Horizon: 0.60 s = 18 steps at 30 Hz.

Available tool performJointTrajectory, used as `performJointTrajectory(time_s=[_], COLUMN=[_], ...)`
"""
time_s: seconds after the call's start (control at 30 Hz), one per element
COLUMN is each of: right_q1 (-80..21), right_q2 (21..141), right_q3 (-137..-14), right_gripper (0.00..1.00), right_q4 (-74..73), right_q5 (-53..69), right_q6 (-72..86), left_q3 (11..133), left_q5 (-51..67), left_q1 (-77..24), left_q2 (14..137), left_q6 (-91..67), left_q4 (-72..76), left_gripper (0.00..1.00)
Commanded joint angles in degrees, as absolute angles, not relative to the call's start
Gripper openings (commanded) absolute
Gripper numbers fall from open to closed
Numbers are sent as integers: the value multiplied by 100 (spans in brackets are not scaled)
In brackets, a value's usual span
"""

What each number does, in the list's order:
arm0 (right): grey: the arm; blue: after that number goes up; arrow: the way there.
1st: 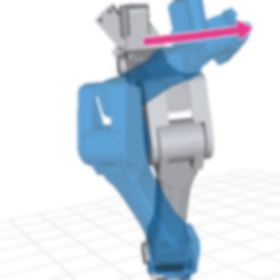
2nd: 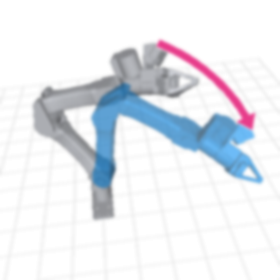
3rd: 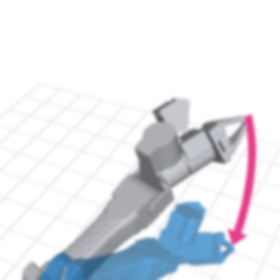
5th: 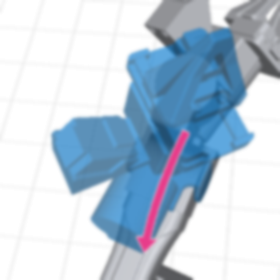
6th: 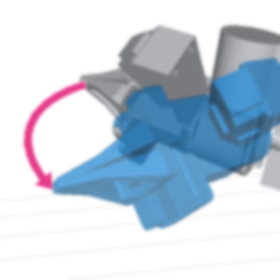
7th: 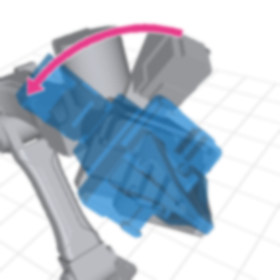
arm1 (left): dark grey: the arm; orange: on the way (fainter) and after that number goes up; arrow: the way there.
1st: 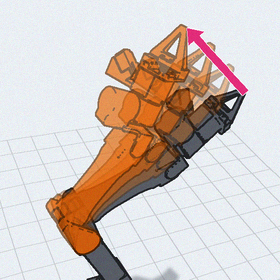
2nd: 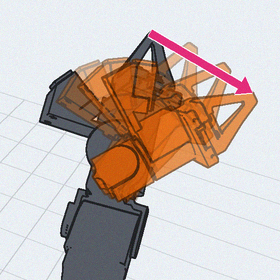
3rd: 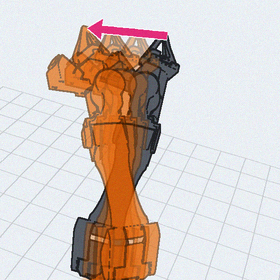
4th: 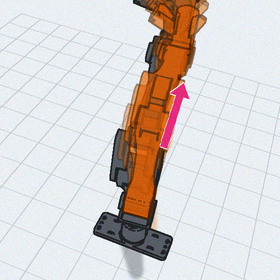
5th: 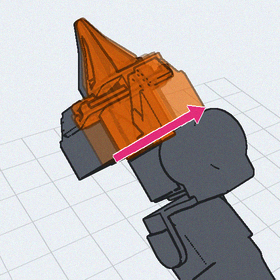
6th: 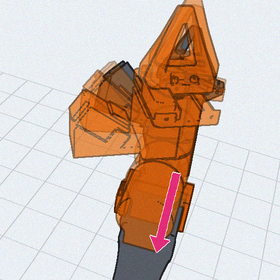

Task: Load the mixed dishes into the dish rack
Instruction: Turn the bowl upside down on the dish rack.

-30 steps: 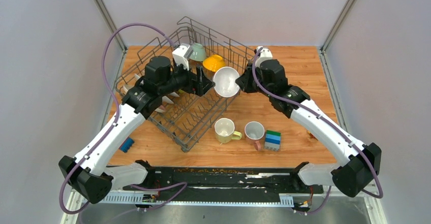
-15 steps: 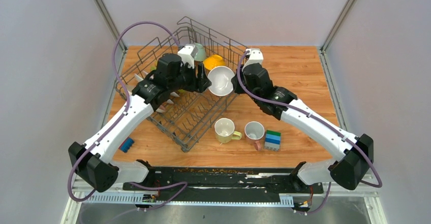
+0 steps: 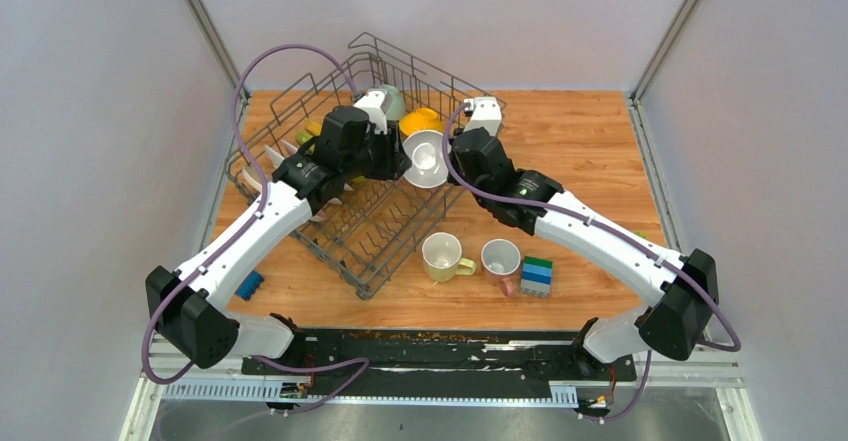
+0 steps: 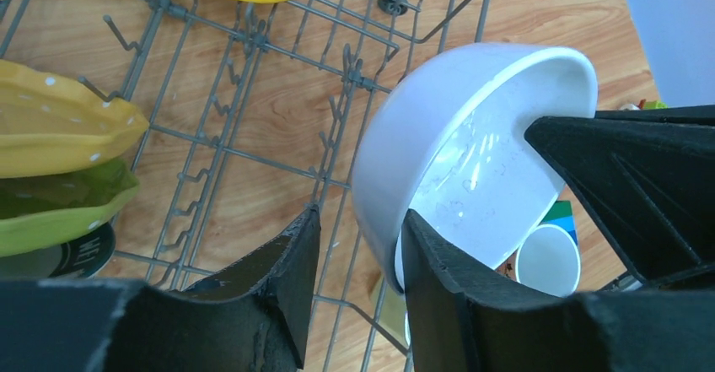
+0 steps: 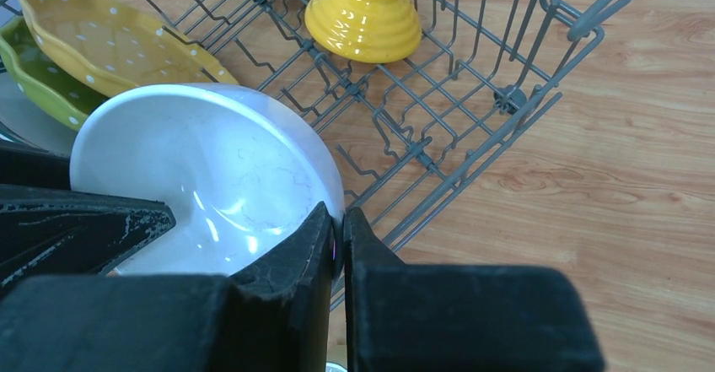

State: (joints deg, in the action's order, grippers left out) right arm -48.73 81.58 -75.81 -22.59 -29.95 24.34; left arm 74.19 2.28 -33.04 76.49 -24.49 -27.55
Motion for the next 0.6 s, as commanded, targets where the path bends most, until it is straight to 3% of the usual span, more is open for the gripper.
performJointTrajectory(time_s=[0.0, 0.13, 0.5, 0.57], right_q1=[-5010, -5100, -5142, -5148], right_q2=[8215, 8207, 8191, 8201], right_q3=[-7893, -7838, -7670, -7652], right_gripper=[0, 0, 0, 0], right_q4=[-1933, -1768, -1463, -1465], right_q5=[-3204, -3079, -2826, -2676], right_q6=[2540, 2522, 2360, 2335], left_q3=[7490, 7469, 7357, 7346], left_q5=[18, -94, -396, -403], left_q1=[-3324, -3330, -3327, -3324], left_q2=[7671, 7725, 7682, 7677], left_q6=[-2526, -2527, -2475, -2457], left_q4=[-2538, -2473, -2488, -2488], left_gripper=[46, 41, 3, 0])
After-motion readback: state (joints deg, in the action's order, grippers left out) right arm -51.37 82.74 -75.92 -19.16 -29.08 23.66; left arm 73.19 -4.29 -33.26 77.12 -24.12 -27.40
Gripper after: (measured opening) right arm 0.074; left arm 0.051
